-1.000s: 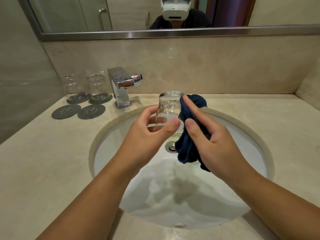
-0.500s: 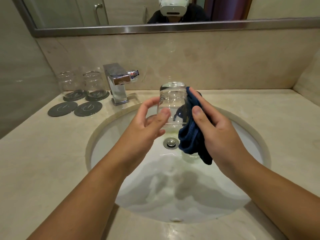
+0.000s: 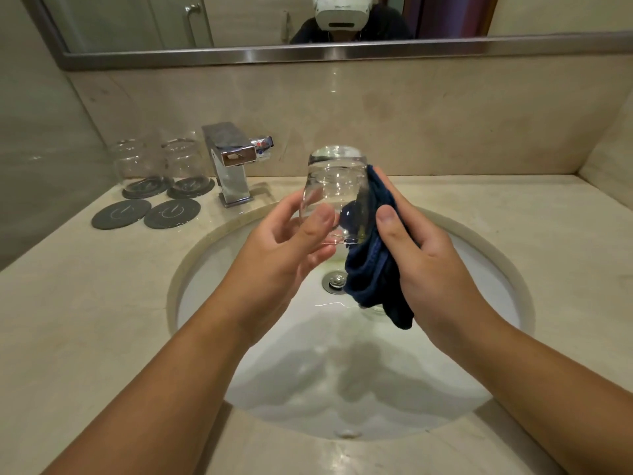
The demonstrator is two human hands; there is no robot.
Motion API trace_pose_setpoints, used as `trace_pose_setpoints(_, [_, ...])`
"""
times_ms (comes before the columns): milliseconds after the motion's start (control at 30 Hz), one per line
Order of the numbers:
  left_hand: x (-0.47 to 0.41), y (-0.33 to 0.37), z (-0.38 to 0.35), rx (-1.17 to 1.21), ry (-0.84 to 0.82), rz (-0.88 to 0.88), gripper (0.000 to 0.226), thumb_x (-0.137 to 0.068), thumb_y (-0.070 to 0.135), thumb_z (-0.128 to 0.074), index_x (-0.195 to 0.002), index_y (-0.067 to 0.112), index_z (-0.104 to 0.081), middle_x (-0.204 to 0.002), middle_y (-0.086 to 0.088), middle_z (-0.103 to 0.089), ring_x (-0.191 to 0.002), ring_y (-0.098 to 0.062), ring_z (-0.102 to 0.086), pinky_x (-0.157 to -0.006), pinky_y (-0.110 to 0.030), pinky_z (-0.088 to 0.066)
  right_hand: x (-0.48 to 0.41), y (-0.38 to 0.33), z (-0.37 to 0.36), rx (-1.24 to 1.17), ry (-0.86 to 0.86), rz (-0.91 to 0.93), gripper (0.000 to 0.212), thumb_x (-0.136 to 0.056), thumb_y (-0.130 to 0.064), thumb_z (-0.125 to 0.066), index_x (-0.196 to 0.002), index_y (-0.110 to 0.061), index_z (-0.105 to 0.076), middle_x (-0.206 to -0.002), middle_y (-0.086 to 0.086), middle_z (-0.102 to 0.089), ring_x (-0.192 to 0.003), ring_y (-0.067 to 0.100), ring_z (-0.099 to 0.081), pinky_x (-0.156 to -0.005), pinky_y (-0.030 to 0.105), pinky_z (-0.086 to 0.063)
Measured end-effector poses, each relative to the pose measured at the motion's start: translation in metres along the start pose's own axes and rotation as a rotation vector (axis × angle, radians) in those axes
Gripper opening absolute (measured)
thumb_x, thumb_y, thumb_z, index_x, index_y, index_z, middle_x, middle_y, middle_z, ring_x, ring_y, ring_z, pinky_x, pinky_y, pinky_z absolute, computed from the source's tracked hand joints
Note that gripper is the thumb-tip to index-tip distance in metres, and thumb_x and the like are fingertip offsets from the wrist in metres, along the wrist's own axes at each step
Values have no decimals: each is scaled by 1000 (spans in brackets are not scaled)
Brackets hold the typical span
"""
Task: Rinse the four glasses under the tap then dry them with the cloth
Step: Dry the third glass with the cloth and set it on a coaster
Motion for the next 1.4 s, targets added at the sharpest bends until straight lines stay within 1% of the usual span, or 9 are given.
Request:
trace_pose_setpoints(133, [1,0,-1,-154,-57,-3,50,-94,55,-70,-135,45,-44,-122,15,-79,-124,-5,-69,-113,-37,-47,0,0,1,16,12,-7,45,-112,-29,-47,-154,-45,-49,-96,-22,-78,-88,-4,-74,-74,12,-55])
trace_pose_setpoints(267, [0,5,-3,-259,0,-20,37,-93,57,-63,-128,56,-53,-119,29,-72,-105,16,-65,-96,-27,-46,3,-1,1,92,70,41,44,-111,-31,-50,-150,-53,-50,-110,-1,-77,-94,12,-73,-83,19,-57])
trace_pose_setpoints(500, [7,12,-6,-311,109,-88,54,-74,63,-80,-122,50,-60,-119,22,-72,-99,9,-70,-74,-8,-51,6,-3,-4,189,19,112,48,-111,-32,-51,-149,-61,-46,-108,21,-70,-96,39,-59,-74,19,-50])
trace_pose_setpoints(600, [6,12,-1,-217,85,-42,45,-81,54,-82,-122,43,-70,-112,18,-76,-98,3,-71,-81,-21,-49,3,-2,-2,145,27,116,46,-112,-31,-49,-151,-55,-49,-124,8,-71,-109,28,-66,-90,21,-54])
trace_pose_setpoints(700, [5,8,2,-102,43,0,44,-84,45,-76,-127,36,-70,-107,12,-76,-100,-6,-69,-84,-30,-47,0,-1,0,63,19,51,44,-112,-28,-46,-152,-46,-50,-101,-19,-78,-93,-3,-73,-78,10,-54])
trace_pose_setpoints(933, [4,8,1,-199,30,26,46,-90,59,-74,-129,42,-56,-117,8,-80,-113,-5,-72,-92,-32,-49,2,-2,2,69,58,47,43,-112,-23,-48,-152,-41,-52,-90,-26,-76,-89,-9,-71,-75,7,-52])
trace_pose_setpoints(1033, [4,9,1,-241,63,14,40,-86,67,-73,-122,53,-61,-118,16,-76,-110,5,-69,-89,-31,-47,4,-3,-1,126,88,75,44,-111,-29,-51,-148,-53,-52,-110,-5,-78,-97,15,-72,-83,21,-58])
trace_pose_setpoints(1167, [7,8,-1,-301,89,-6,60,-74,61,-78,-129,45,-59,-119,8,-75,-96,-1,-74,-81,-25,-48,6,0,-2,198,42,117,47,-111,-31,-51,-150,-58,-49,-112,19,-71,-98,36,-62,-74,14,-48])
trace_pose_setpoints(1400, [7,8,0,-17,36,58,63,-77,54,-82,-133,30,-67,-113,4,-76,-95,-13,-69,-80,-27,-51,0,-1,0,63,38,97,44,-113,-27,-45,-154,-42,-48,-115,-28,-75,-113,-8,-67,-96,12,-47])
Point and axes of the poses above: each hand's wrist, its own x-axis away from the middle knuckle, its own z-axis out of the back of the hand, y = z × x, the point moved 2 cm from there along -x, towards the middle knuckle
